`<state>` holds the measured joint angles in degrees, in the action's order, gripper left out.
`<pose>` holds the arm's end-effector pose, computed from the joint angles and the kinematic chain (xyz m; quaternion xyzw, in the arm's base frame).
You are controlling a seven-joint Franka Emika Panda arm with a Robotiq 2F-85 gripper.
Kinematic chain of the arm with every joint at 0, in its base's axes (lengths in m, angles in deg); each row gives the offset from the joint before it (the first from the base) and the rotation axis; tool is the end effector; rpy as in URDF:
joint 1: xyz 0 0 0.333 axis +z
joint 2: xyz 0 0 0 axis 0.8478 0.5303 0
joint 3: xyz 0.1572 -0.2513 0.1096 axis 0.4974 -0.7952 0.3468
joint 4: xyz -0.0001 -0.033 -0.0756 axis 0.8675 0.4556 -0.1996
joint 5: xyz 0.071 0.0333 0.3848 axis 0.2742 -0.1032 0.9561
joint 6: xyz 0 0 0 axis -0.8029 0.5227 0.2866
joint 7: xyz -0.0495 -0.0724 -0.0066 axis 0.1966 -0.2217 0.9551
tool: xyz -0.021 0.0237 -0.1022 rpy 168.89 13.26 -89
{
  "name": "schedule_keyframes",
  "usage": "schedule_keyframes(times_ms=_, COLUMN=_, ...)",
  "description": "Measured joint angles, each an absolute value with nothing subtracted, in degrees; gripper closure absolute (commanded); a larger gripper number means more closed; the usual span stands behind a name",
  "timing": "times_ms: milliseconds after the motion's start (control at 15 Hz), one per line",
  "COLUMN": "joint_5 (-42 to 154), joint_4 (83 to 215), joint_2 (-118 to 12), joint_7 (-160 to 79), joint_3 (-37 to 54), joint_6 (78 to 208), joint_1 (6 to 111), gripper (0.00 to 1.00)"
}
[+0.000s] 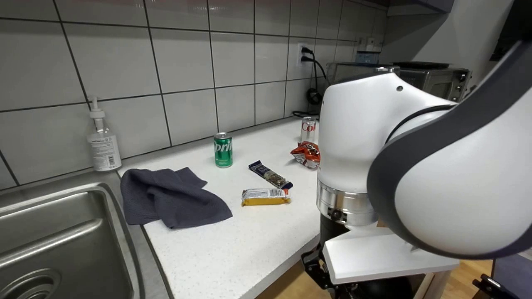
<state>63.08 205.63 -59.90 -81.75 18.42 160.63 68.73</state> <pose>0.4083 0.1238 0.1866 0.9580 -0.2804 -0.0592 0.0080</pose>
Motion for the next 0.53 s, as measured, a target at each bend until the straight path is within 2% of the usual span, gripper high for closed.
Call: schedule_keyframes(times_ms=533, joint_5=63.1, joint_4=199.1, joint_2=-50.8, joint_7=-81.4, joint_3=18.4, joint_6=160.7, joint_1=68.9, gripper=0.96)
